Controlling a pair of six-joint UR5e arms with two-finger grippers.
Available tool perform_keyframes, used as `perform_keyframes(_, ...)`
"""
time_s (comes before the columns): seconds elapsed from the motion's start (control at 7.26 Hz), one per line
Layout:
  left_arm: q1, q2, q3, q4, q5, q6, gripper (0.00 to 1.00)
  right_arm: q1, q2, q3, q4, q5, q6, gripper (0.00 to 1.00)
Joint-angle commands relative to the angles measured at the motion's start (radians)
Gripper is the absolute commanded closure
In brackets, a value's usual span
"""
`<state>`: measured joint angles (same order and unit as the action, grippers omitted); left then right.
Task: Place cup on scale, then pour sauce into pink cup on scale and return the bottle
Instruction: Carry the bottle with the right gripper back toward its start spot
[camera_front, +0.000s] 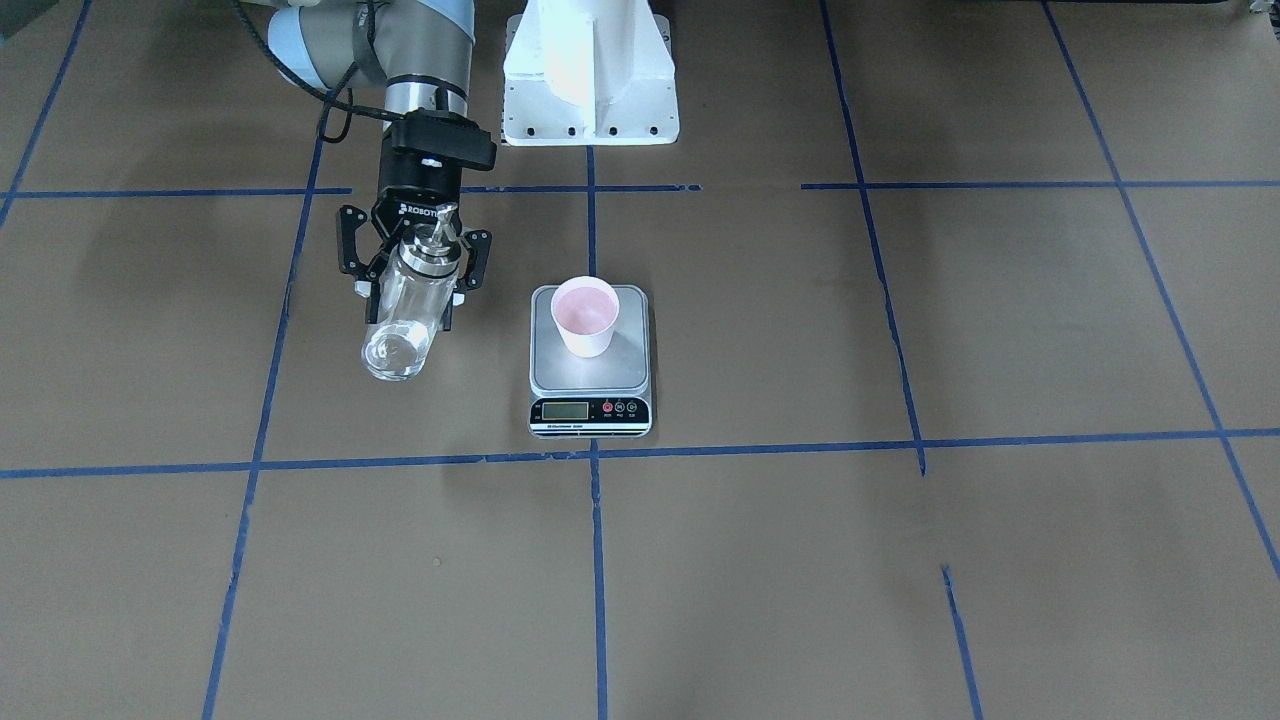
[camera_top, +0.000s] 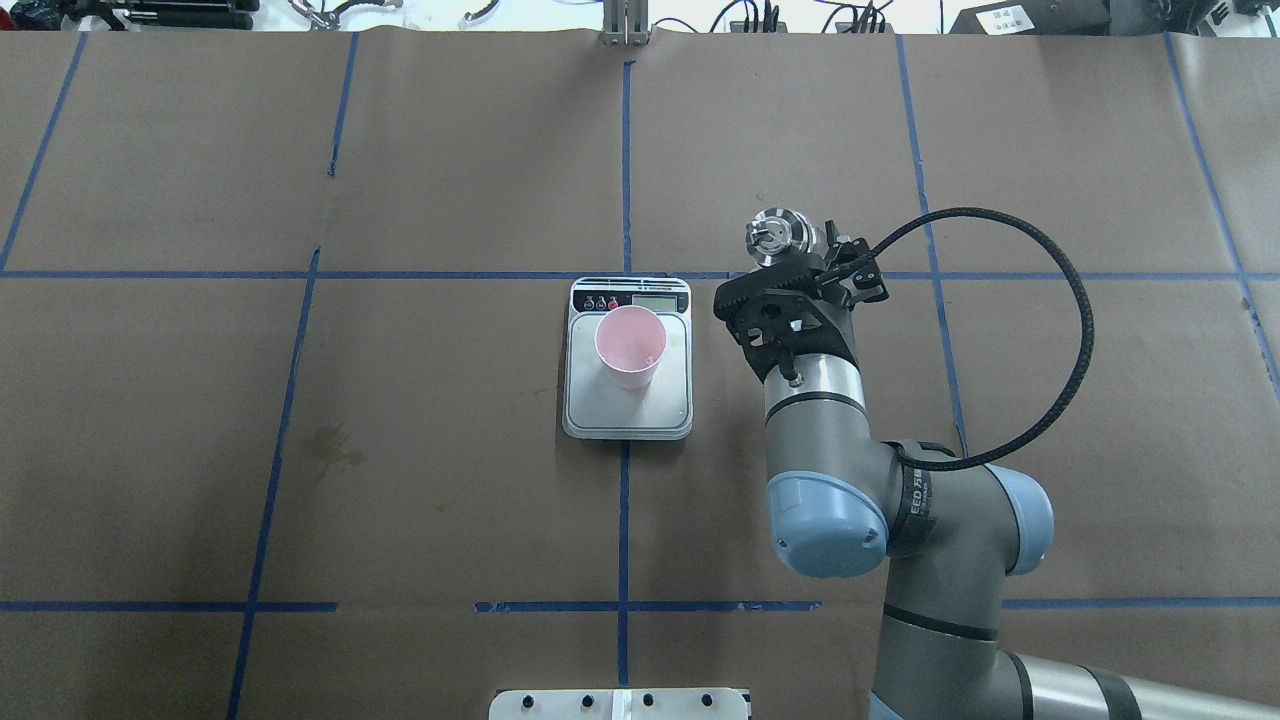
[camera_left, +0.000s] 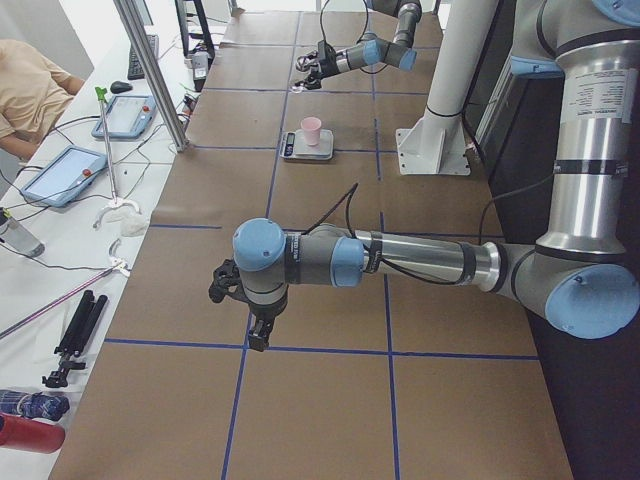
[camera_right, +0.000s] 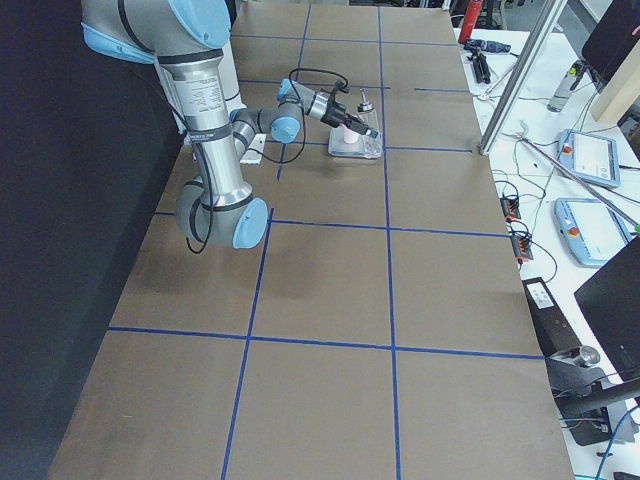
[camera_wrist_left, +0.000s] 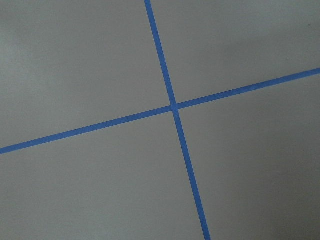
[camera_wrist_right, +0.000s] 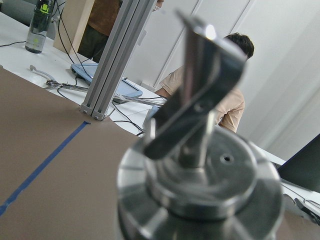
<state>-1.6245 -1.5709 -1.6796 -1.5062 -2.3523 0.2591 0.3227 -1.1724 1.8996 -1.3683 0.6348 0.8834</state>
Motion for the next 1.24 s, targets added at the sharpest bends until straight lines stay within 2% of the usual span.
perform_keyframes(0.0,0.0,-0.001,0.0,0.0,0.001,0.0,0.0,0.013,-0.054,0.022,0.0,0.046,0.071,1.0)
perform_keyframes(0.28,0.0,0.0,0.0,-0.002,0.001,0.0,0.0,0.015,-0.137,0.061,-0.009,0.156,0.281,1.0)
perform_keyframes(0.55,0.0,-0.001,-0.008,-0.002,0.001,0.0,0.0,0.013,-0.22,0.125,-0.008,0.202,0.464,1.0)
perform_keyframes(0.69,0.0,-0.001,-0.009,-0.003,-0.001,0.0,0.0,0.015,-0.271,0.165,-0.008,0.262,0.555,1.0)
perform_keyframes(0.83,0.002,-0.001,-0.008,-0.005,0.001,0.0,0.0,0.015,-0.305,0.158,-0.003,0.305,0.609,1.0)
perform_keyframes(1.1,0.002,-0.001,-0.008,-0.015,0.001,0.0,0.0,0.015,-0.317,0.142,-0.003,0.313,0.667,1.0)
